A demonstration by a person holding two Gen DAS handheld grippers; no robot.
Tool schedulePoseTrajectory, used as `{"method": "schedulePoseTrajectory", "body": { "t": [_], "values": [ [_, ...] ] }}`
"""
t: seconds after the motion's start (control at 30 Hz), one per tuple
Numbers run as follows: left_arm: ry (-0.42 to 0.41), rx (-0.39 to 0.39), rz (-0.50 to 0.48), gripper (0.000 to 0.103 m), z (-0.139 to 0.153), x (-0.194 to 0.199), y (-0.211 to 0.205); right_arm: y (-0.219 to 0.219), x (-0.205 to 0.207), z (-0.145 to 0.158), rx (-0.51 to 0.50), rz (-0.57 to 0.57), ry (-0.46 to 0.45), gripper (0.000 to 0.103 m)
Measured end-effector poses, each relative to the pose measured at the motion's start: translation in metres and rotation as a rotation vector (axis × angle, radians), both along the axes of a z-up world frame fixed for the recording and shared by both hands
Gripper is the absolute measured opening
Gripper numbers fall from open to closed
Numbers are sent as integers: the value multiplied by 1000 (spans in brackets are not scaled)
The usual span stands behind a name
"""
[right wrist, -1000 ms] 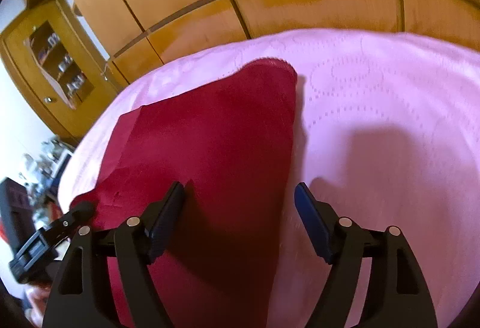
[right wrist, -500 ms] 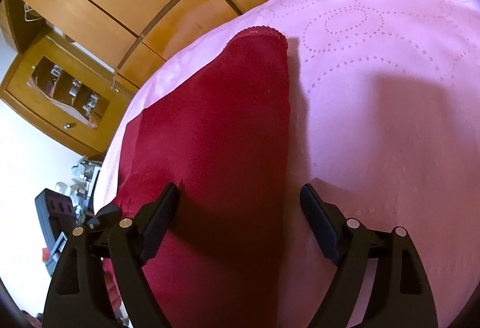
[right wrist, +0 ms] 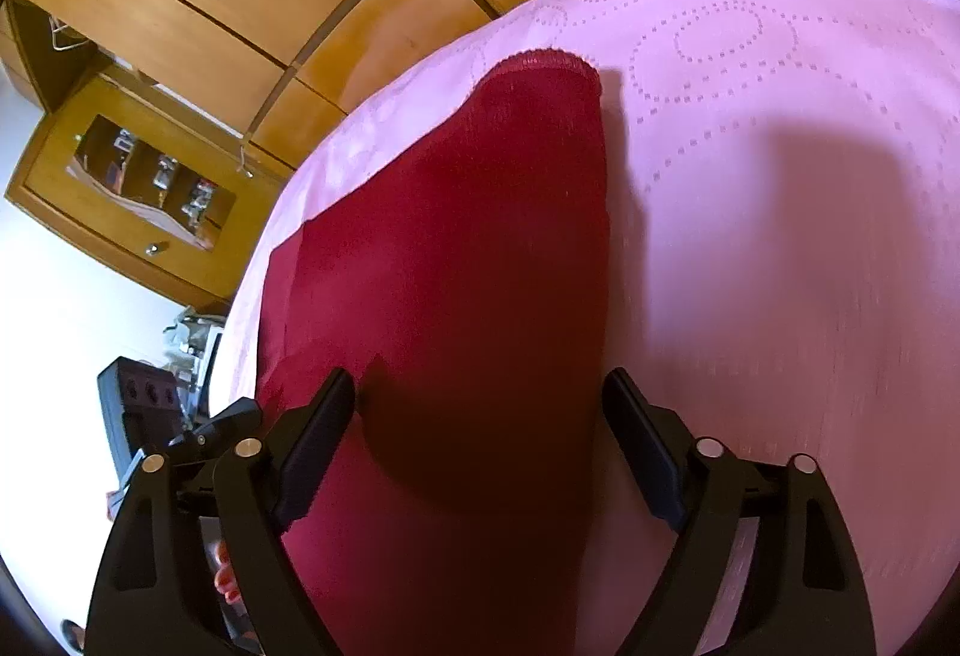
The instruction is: Fold small clothes
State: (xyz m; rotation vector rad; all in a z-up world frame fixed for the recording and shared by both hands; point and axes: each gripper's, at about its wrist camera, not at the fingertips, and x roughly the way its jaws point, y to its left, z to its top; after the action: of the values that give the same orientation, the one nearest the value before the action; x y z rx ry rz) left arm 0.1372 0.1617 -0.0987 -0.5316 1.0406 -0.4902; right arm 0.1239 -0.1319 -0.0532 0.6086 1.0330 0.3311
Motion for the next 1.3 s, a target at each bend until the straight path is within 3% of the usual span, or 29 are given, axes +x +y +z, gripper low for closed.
{"method": "schedulePoseTrajectory", "body": {
  "t": [0.4,0.7,0.93,1.1,1.17,1.2,1.23,1.3],
  "values": [
    [-33,48,-83,100,0,-2,-6,3,17,-5,42,1,40,88],
    [-50,-118,68,101,1,-13,26,-13,5,-3,69,-51,36,89],
    [-17,-11,-56,100,1,2,1,-19,7,-7,127,-25,46,90],
    [-5,-8,-86,99,2,2,1,-17,9,-13,151,-20,45,90],
    [4,3,-108,94,2,5,-5,-15,12,-16,162,-29,38,90],
    [4,26,-116,85,2,5,-8,-13,14,-16,162,-32,35,88],
    [-1,61,-124,75,2,5,-13,-10,16,-17,150,-35,34,81],
    [-10,69,-142,68,2,3,-21,-4,20,-20,117,-35,37,77]
  ]
}}
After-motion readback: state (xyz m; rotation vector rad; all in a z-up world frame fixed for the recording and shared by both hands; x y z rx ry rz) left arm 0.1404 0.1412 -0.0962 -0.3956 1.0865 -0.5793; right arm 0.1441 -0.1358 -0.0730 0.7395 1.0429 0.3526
